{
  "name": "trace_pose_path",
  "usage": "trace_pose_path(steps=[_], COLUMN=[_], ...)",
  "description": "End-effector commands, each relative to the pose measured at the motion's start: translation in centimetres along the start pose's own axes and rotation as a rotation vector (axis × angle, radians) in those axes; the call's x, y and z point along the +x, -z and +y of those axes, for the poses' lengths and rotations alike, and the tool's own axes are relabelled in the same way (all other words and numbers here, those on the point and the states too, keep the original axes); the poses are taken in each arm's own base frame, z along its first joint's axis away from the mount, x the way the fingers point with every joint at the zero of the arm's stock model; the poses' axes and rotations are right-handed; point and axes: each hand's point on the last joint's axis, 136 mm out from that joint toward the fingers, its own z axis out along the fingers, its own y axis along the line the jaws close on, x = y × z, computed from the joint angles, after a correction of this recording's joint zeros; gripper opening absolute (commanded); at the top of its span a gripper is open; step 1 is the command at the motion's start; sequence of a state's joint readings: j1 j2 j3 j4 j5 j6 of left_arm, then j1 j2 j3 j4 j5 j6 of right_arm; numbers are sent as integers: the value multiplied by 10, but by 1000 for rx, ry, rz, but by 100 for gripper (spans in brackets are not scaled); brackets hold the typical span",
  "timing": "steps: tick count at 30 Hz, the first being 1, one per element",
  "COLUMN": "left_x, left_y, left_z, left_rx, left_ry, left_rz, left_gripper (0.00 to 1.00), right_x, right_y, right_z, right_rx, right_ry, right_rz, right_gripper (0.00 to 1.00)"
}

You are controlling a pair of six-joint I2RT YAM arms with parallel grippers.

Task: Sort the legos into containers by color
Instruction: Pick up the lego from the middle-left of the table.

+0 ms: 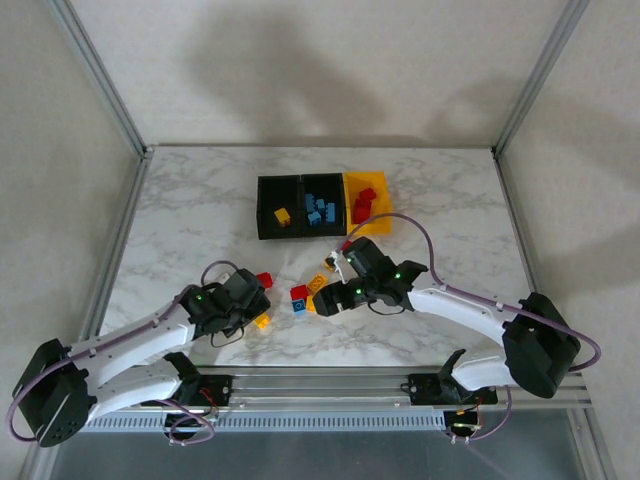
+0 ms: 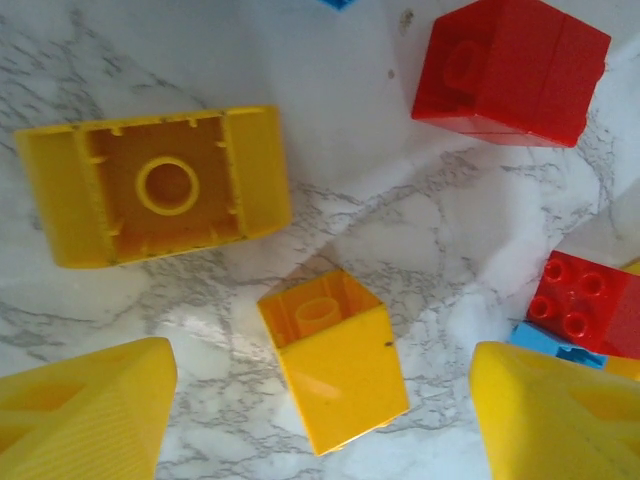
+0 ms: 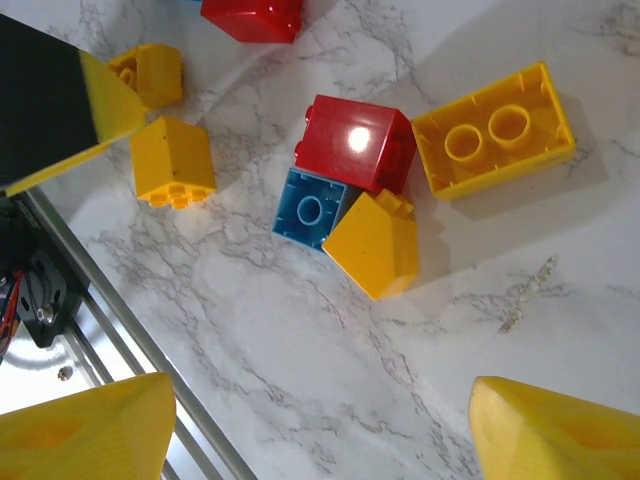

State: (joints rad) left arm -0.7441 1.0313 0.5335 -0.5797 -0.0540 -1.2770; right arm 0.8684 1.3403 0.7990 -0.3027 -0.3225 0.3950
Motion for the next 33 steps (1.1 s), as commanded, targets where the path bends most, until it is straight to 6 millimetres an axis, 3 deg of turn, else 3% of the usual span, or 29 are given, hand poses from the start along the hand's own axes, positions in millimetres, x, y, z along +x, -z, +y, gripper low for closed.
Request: trace_pose_path(steps=[1, 6, 12, 16, 18, 22, 28, 33], left_x=[-1, 14, 17, 4, -3, -24, -73, -114], left_y=[-8, -25, -28, -18, -13, -4, 15, 16], left_z=[-7, -6, -13, -30, -42, -69, -109, -140], left_rx=[11, -27, -34, -10, 6, 41, 55, 44], left_ry=[25, -9, -49, -77, -89, -116, -165, -200], left_rz=[-21, 14, 16, -27, -48, -85, -168, -215], left_gripper=[79, 74, 37, 24, 22, 22, 22, 22], right_x=[-13, -10, -1, 1, 0, -12, -32, -55], right_y=[3, 2, 5, 8, 11, 19, 31, 42], right_z=[9, 5, 3, 4, 4, 0, -4, -10], right_rx=[-23, -8, -19, -25, -23, 23, 62, 116], right_ry=[34, 31, 26, 32, 36, 29, -4, -52], right_rz=[-37, -31, -31, -44, -56, -108, -187, -291], right_gripper=[77, 76, 76, 76, 76, 75, 75, 77])
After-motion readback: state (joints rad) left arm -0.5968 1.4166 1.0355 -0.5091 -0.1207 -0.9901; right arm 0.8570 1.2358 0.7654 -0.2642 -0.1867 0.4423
